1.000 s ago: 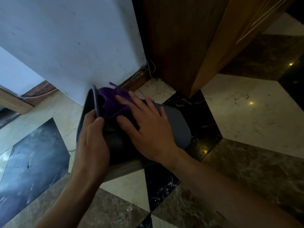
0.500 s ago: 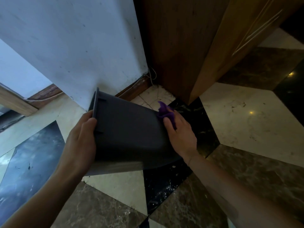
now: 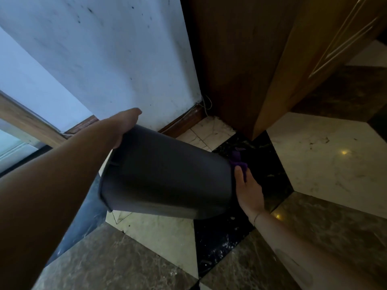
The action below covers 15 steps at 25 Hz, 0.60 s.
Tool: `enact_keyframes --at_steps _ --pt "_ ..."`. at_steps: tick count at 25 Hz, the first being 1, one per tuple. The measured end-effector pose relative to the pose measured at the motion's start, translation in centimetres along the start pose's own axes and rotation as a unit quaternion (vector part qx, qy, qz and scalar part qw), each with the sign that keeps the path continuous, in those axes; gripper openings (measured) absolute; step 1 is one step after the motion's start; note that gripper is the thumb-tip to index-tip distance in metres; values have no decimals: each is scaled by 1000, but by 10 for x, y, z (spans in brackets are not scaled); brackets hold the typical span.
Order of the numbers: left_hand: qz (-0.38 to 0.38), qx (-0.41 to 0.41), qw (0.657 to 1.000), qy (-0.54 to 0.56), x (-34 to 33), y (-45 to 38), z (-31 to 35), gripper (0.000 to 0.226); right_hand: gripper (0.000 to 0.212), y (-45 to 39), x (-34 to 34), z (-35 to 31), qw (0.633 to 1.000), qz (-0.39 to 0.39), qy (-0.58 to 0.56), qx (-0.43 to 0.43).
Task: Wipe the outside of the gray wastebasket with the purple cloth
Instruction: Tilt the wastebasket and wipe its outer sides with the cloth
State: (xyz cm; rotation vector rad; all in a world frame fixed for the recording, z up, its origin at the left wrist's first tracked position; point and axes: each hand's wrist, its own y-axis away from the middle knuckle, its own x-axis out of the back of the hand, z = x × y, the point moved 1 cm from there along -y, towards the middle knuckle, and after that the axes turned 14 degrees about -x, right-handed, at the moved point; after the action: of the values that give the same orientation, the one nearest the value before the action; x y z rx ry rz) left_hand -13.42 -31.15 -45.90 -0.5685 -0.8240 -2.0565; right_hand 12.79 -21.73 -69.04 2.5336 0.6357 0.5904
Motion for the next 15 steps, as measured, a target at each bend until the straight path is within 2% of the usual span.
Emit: enact_keyframes --at_steps 3,6,9,12,15 --pt "91 -47 986 -135 -9 -11 -5 40 59 5 -7 10 996 -46 -28 -69" --pt "114 -94 977 -156 -14 -8 -1 31 57 7 -11 4 972 -85 -153 -158" --pt "135 -188 961 -150 -16 4 6 42 55 3 -5 -7 955 -83 -223 -177" --pt "153 -273 947 -74 -19 30 -5 47 53 -6 0 -8 949 -77 -251 -172" --pt "81 -304 948 -35 -26 57 -34 49 50 -9 4 2 945 -61 -262 -185"
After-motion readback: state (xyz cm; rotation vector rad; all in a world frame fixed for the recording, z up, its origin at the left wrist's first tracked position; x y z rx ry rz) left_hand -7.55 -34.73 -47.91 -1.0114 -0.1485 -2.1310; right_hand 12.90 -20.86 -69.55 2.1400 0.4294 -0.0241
